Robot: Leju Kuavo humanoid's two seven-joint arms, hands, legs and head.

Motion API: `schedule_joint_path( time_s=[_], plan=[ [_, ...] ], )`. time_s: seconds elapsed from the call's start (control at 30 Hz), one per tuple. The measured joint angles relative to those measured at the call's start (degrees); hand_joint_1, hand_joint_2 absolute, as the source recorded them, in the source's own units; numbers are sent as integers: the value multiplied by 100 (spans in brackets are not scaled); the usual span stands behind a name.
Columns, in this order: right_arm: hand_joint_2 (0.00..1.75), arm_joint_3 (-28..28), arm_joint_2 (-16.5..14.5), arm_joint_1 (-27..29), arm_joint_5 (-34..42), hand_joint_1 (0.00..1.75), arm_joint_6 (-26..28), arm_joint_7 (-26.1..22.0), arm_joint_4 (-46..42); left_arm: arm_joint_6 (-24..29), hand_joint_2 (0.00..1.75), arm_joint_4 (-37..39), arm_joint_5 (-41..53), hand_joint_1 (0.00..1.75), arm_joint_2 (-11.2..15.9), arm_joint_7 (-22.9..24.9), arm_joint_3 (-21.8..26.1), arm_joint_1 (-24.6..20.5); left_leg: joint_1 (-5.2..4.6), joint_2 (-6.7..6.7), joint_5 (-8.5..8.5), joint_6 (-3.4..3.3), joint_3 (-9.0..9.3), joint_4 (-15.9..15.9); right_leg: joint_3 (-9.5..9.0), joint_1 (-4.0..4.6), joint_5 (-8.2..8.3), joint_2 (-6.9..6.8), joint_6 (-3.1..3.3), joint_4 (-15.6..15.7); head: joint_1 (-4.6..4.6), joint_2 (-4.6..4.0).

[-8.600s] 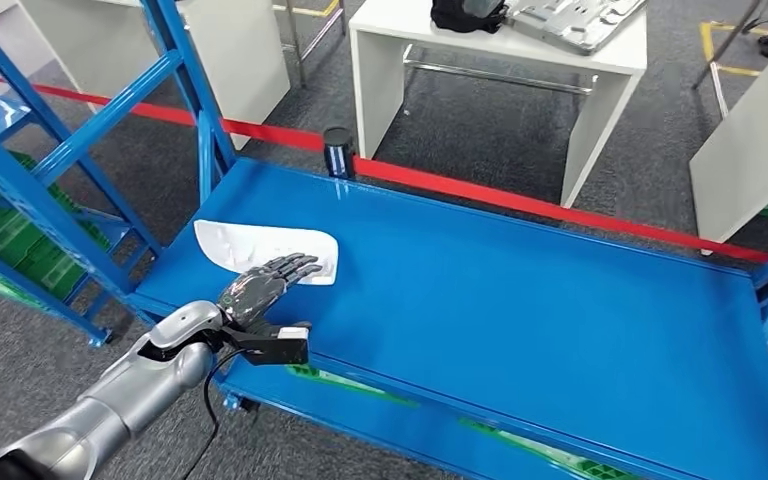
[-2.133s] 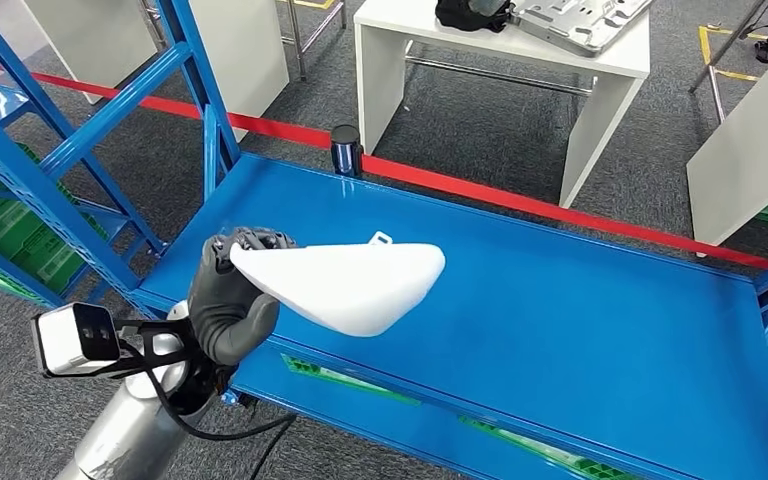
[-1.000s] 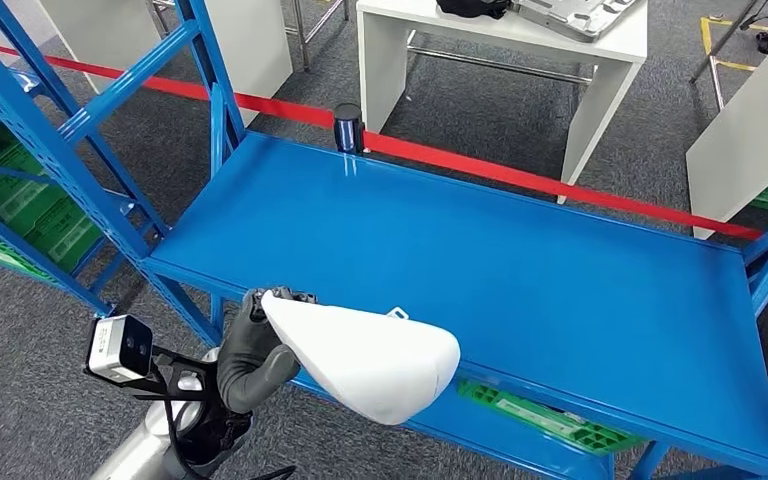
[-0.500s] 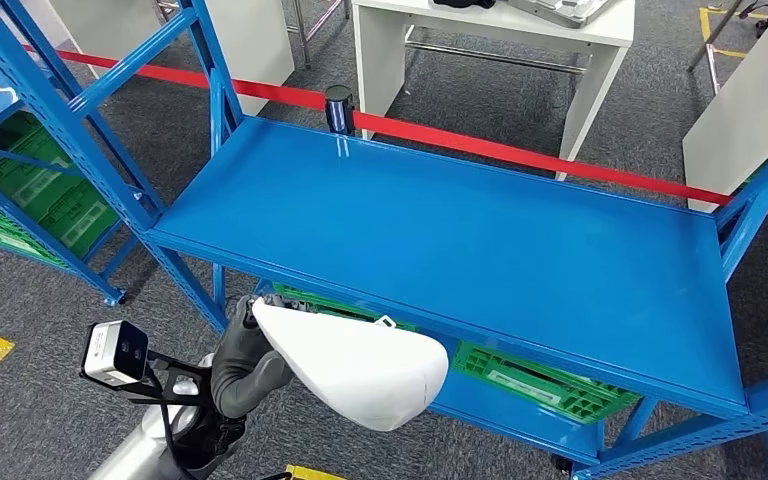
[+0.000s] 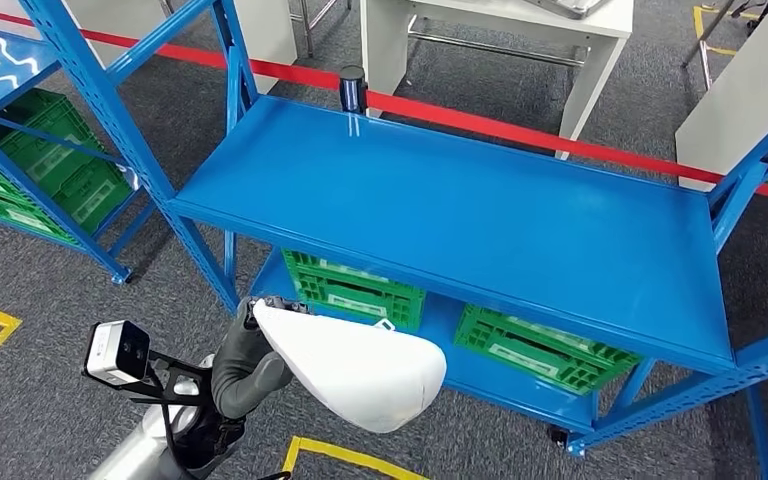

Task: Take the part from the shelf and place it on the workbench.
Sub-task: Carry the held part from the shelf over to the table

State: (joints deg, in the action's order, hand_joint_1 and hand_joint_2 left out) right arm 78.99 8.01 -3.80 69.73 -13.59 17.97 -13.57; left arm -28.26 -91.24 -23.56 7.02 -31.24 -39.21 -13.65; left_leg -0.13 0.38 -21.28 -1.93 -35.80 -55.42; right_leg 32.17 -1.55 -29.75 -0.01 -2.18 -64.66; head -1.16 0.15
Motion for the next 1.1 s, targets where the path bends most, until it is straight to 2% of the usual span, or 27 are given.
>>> schedule_joint_path(
  time_s=[0.03,0.07,0.1,0.17,0.2,0.23,0.27,0.33,0.37,0.4,0.43,0.47,0.53,0.57,0.6,0.63,0.7,0.73,0.77,0.83,0.87,0.9,0.93,0.97,1.0,1.03,1.1],
  plan=[
    [0,0,7,-8,3,0,-9,2,0,-2,175,1,0,175,1,-1,1,1,-3,1,30,30,-64,-52,-268,5,-3,10,20,385,-6,0],
    [0,0,10,-14,7,0,-20,4,0,-4,175,1,0,175,2,-3,1,3,-11,2,58,62,-108,-99,-438,13,-44,19,57,661,-8,0],
    [0,0,11,-17,9,0,-26,8,1,-7,175,1,0,175,4,-6,1,6,-16,4,89,93,-134,-130,-504,30,-93,31,106,788,-14,0],
    [0,0,11,-13,10,0,-33,21,1,-11,175,1,0,175,12,-10,1,11,4,-1,148,150,-154,-149,-437,37,-60,36,199,781,-17,0],
    [0,0,9,-12,10,0,-35,27,2,-11,175,2,-1,175,17,-12,1,13,19,-9,91,180,-181,-191,-403,32,-16,28,245,775,-18,0],
    [0,0,9,-12,10,0,-39,33,2,-13,175,2,-1,175,22,-13,2,14,31,-17,-68,211,-230,-316,-359,23,37,18,296,776,-22,0],
    [0,0,9,-11,11,0,-45,37,2,-16,175,3,-1,175,27,-14,2,14,44,-23,-322,242,-305,-549,-306,14,97,9,335,776,-28,0],
    [0,1,16,-10,14,0,-60,40,2,-33,175,4,-1,175,34,-15,1,15,61,-25,-901,291,-476,-1273,-177,35,217,5,372,769,-46,0],
    [0,1,18,-7,16,0,-68,41,2,-42,175,8,-2,175,37,-15,-1,16,67,-25,-1054,297,-523,-1594,-109,49,275,4,374,765,-48,0],
    [0,1,20,-4,20,0,-72,41,2,-51,175,11,-2,175,38,-15,-3,17,69,-25,-1073,287,-491,-1765,-34,67,332,5,373,762,-48,0],
    [0,1,22,-1,25,0,-74,42,2,-57,175,15,-2,175,38,-15,-4,16,65,-28,-976,257,-352,-1711,36,88,388,7,370,760,-47,0],
    [0,1,23,0,30,0,-75,42,2,-60,175,17,-3,175,36,-15,-5,14,53,-34,-836,205,-113,-1454,96,111,439,10,369,761,-48,0],
    [0,0,7,-2,39,0,-74,40,2,-66,175,17,-6,175,29,-15,-4,2,6,-46,-737,44,489,-616,178,137,533,17,354,763,-39,0],
    [0,0,-3,-2,43,0,-74,40,2,-68,175,16,-12,175,26,-15,-3,-4,-24,-50,-756,-13,694,-304,199,128,576,17,324,768,-34,0],
    [0,0,-8,-2,44,0,-73,39,3,-70,175,16,-18,175,25,-16,-2,-11,-55,-51,-796,-53,804,-116,213,103,615,15,287,774,-33,0],
    [0,0,-9,-2,45,0,-73,38,4,-72,175,16,-21,175,25,-16,-1,-15,-82,-48,-779,-68,831,-48,221,85,663,12,241,792,-36,0],
    [0,0,-4,2,46,0,-73,37,4,-74,175,15,-21,175,21,-15,-1,-23,-90,-28,-612,-121,806,86,259,79,697,14,191,803,-44,0],
    [0,0,-4,2,46,0,-73,37,4,-75,175,16,-20,175,16,-15,-2,-28,-76,-15,-507,-152,779,168,317,93,607,16,201,725,-38,0],
    [0,0,-1,3,49,0,-73,37,4,-77,175,17,-20,175,8,-15,-3,-31,-54,-3,-400,-160,729,238,408,105,420,16,228,532,-30,0],
    [0,0,14,1,56,0,-73,37,4,-82,175,31,-19,175,-1,-15,-11,-33,-50,5,-243,-155,566,256,637,85,-65,14,265,-125,-18,0],
    [0,0,21,1,60,0,-73,37,4,-86,175,40,-18,175,-4,-15,-16,-30,-52,8,-177,-138,467,246,711,70,-211,13,241,-462,-17,0],
    [0,0,32,1,63,0,-73,37,4,-92,175,52,-17,175,-4,-15,-22,-29,-53,11,-121,-127,370,232,721,53,-238,12,186,-677,-17,0],
    [0,0,45,0,66,0,-73,37,4,-97,175,64,-18,175,-5,-15,-28,-28,-47,14,-68,-108,268,208,642,37,-145,11,106,-725,-18,0],
    [0,-1,56,0,69,0,-73,37,4,-101,175,75,-19,175,-5,-15,-33,-28,-37,16,-21,-83,159,165,464,17,15,9,21,-577,-17,0],
    [0,-1,67,-4,74,0,-73,37,4,-104,175,84,-19,175,-5,-15,-39,-28,-26,17,16,-54,52,101,215,-5,121,7,-40,-258,-17,0],
    [0,-2,72,-10,77,0,-73,37,4,-107,175,88,-20,175,-7,-15,-44,-28,-25,17,47,-21,-56,20,-79,-2,119,8,-53,145,-13,0],
    [0,-2,78,-16,81,0,-73,37,4,-113,175,91,-20,175,-14,-15,-54,-26,-32,20,89,35,-187,-121,-404,22,-60,20,47,679,-21,0]
  ],
)
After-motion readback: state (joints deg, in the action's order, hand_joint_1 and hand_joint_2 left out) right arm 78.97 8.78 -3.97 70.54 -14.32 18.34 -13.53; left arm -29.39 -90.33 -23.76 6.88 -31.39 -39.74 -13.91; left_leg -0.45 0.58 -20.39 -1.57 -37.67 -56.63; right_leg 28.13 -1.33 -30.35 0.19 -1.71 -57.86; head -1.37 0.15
